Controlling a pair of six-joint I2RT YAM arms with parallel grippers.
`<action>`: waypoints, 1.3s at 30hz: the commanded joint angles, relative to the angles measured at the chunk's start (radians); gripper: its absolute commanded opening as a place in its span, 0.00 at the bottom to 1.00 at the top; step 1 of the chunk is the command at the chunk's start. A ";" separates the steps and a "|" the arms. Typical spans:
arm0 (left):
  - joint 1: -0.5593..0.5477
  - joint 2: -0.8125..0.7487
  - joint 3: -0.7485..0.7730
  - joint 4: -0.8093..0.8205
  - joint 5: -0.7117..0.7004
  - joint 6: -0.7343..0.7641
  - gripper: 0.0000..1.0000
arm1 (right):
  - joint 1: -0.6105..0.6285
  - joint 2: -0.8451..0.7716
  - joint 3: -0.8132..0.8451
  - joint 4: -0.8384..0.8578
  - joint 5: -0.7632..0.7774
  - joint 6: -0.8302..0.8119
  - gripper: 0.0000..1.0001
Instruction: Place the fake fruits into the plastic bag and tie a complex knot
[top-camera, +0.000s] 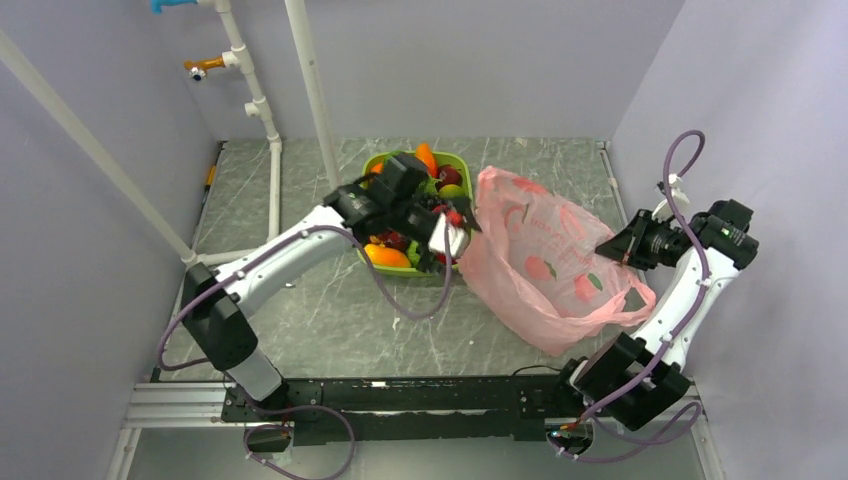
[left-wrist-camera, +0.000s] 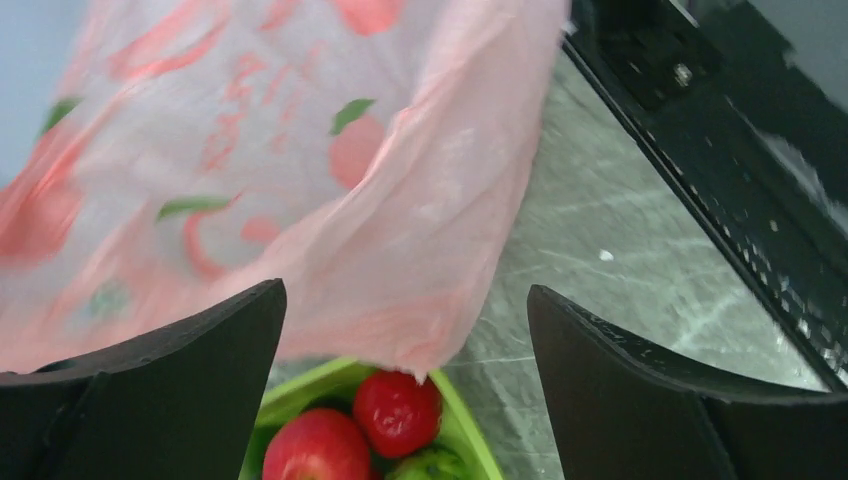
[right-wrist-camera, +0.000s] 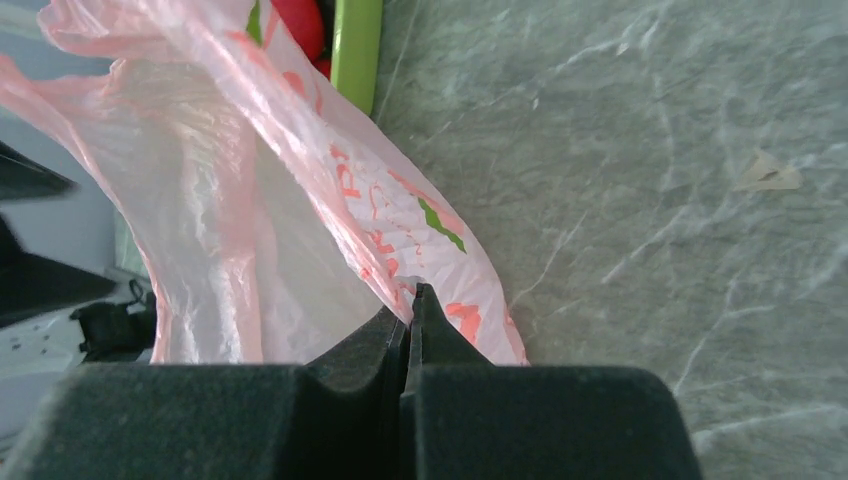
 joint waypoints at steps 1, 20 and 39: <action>0.145 -0.143 -0.049 0.372 0.137 -0.573 0.99 | -0.071 -0.036 0.041 0.111 -0.005 0.051 0.00; 0.282 0.166 0.068 0.279 -0.188 -0.426 0.99 | -0.067 -0.127 -0.168 0.413 -0.276 0.485 0.00; 0.229 0.380 0.102 0.238 -0.239 -0.233 0.97 | 0.122 -0.139 -0.386 0.545 -0.157 0.494 0.00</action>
